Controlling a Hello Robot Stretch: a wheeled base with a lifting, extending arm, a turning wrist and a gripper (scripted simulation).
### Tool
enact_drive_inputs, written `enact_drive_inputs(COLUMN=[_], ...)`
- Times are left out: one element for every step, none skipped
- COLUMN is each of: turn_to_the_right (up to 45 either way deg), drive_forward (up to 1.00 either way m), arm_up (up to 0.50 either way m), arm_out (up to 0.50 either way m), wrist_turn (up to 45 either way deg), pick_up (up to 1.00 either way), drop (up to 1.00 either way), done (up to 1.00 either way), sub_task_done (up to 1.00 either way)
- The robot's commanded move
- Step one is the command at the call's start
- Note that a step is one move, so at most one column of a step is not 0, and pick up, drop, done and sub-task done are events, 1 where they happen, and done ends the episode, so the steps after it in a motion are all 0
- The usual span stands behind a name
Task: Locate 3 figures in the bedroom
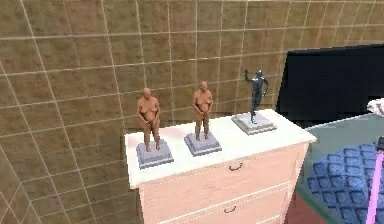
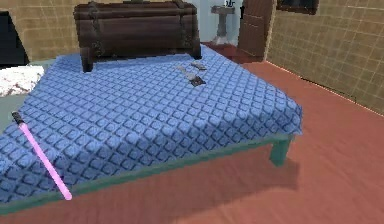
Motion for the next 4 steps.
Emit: enact_drive_inputs(turn_to_the_right=[0.0,45.0,24.0,0.0], drive_forward=[0.00,0.00,0.00,0.30], arm_up=[0.00,0.00,0.00,0.00], arm_out=[0.00,0.00,0.00,0.00], wrist_turn=[0.0,0.0,0.0,0.0], pick_up=[0.00,0.00,0.00,0.00], drop=[0.00,0.00,0.00,0.00], done=[0.00,0.00,0.00,0.00], sub_task_done=[1.00,0.00,0.00,0.00])
